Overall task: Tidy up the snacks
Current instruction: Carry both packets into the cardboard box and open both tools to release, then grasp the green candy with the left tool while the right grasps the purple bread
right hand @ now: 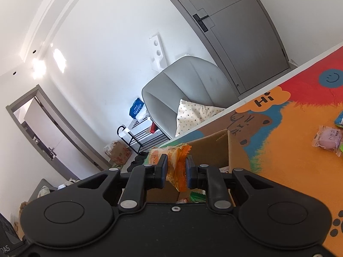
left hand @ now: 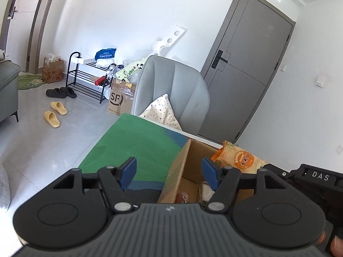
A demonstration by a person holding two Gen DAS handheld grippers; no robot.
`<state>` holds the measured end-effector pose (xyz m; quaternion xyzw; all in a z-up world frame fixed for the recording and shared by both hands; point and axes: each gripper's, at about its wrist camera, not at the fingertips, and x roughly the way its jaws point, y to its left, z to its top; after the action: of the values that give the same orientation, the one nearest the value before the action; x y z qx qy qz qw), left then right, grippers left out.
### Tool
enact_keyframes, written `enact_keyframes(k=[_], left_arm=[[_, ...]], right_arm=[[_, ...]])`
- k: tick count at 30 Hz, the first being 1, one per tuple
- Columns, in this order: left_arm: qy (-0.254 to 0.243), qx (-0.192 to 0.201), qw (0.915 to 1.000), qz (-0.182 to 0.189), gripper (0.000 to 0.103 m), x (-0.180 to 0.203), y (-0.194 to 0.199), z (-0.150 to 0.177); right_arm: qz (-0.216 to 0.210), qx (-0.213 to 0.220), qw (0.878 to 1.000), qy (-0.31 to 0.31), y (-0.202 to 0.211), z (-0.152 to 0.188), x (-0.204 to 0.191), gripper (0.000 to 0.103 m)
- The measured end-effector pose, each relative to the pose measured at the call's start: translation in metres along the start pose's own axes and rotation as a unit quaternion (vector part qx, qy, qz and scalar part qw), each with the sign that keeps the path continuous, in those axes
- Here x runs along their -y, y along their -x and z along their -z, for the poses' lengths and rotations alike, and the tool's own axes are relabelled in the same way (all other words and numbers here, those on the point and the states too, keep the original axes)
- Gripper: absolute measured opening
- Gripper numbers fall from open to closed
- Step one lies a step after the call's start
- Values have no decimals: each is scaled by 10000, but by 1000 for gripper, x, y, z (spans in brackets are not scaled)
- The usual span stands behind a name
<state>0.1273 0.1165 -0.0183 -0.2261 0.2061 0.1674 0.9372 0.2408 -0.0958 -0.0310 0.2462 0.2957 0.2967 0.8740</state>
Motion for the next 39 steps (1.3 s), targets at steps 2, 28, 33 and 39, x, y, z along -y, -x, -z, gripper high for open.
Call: enact_keyframes(k=[2,28,33,39], left_arm=[[30,19,10000,-37,66,-3,0,-1],[-516,-248,9975,402,91,62,10,30],[-703,-337,9947,664,92,93,15,43],[-941,-421,9894,1022,92,133,18,58]], right_arm=[[-67,62,9999,-48,-5,1,-1,22],[843,-47,9964,17,70,-1,49,60],[1058,178,9942,-4,101,-7,71,62],[1314,422,9903,-175,137,-14,106,62]])
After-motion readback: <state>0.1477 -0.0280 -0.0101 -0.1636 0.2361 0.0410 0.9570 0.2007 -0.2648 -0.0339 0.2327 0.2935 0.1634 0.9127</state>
